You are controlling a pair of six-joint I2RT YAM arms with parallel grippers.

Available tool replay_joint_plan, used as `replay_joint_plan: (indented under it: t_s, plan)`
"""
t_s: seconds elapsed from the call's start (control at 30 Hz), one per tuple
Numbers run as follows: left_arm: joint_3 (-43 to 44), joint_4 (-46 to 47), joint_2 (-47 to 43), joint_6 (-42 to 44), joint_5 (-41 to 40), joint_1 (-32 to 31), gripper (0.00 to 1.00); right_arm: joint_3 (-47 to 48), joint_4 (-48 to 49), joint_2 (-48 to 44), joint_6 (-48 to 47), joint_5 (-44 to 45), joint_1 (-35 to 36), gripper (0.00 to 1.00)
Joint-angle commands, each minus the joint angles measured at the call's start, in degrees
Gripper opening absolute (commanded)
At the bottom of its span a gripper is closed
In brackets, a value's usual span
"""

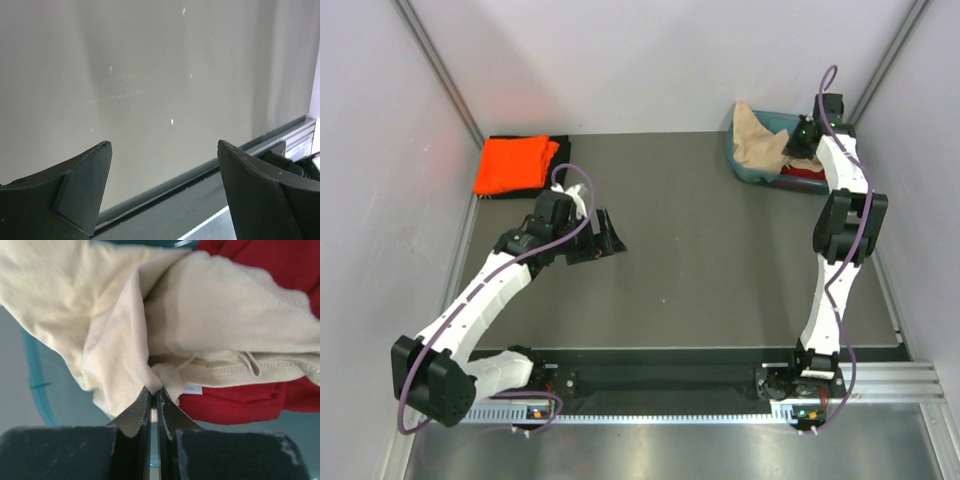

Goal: Fold and stack the t-shirts
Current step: Grab the tshirt from the pile, then move the tshirt to the center of the board

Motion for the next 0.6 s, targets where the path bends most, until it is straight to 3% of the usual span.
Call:
replay_joint_plan:
  t_s: [0.0, 0.27, 0.57]
  plan:
    - [5.6, 1.2, -3.0, 0.8, -2.9, -0.2, 0.91, 5.4, 3.8, -2.8, 1.4, 0.0, -0.7, 0.0]
    - [16.5, -0.4, -9.9, 4.2, -20.2, -0.2, 0.91, 11.4, 16.4, -16.3, 8.6, 3.8, -0.6, 0.0]
    - [20.5, -2.4, -16.0, 7.8, -31.0, -0.2, 0.92, 16.7, 21.6, -32.1, 9.8, 0.5, 3.4, 0.0]
